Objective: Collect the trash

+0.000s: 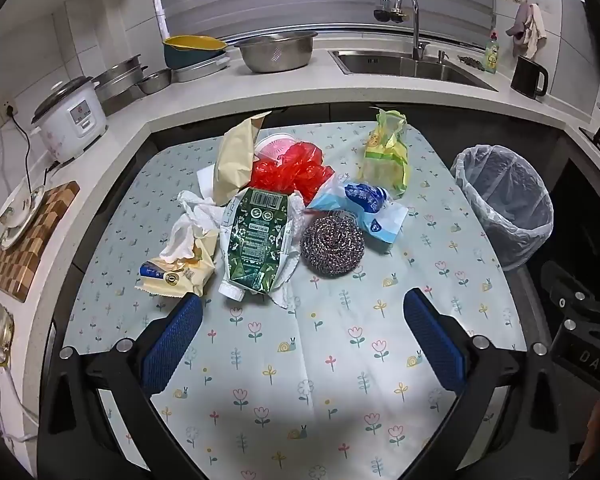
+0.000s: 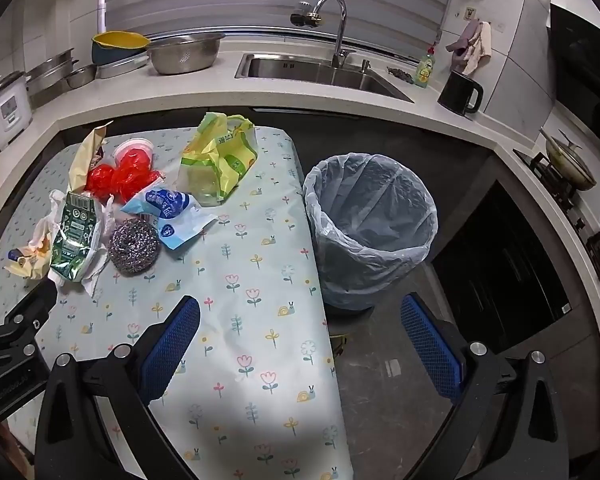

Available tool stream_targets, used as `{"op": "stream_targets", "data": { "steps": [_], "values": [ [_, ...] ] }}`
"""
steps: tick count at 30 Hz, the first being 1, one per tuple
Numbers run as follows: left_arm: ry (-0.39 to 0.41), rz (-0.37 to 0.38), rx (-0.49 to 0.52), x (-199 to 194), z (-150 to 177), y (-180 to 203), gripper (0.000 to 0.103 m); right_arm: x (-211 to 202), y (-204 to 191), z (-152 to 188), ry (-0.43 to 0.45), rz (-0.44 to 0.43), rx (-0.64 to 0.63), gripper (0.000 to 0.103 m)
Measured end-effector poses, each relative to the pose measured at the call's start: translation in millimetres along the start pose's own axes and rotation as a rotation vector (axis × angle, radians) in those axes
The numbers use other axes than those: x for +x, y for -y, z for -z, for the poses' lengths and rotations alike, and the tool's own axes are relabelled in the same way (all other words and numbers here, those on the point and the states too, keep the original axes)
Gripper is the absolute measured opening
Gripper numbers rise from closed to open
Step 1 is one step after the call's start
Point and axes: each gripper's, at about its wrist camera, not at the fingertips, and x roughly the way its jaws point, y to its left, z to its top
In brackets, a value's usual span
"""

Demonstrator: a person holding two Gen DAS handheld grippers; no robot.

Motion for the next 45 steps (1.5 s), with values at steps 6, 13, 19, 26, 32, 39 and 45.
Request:
{"op": "stream_targets", "data": {
  "steps": [6,13,19,26,32,39,45],
  "values": [
    [-0.006,0.005,-0.002,-1.1,-1.4,1.8,0.096,-0.1,1.6,0.5,-0.005,0.001,-0.006,0.096],
    [-0.002,0.010,-0.002,-0.2,-0.6,-0.4,0.096,2.9,0.9,1.6,0.002,0.000,-0.001,0.096],
    [-0.001,0.009,-0.002,-1.4,-1.1,0.6,0.096,-3.5,6.1,-1.2,0.006,0.006,-0.001,0.096],
    [-0.001,0.008,0.002,-2.8,-3.2,7.0,0.096,-3.0,4.1,0.9,0.011,0.010,0.004,0.096],
    [-0.001,0.009,0.001,-2.5,-2.0,6.5,0.096,-3.1,4.1,0.5,0.011,0.010,0.004,0.096],
    [-0.002,0.009,0.002,-1.5,-0.3,6.8,0.096,-2.9,4.2,0.5,0.012,0.010,0.005,0.096],
    [-0.004,0.011,0.001,0.0,1.1,6.8,0.096,-3.0,3.6,0.0,0.011,0.012,0.004,0.096]
  ]
}}
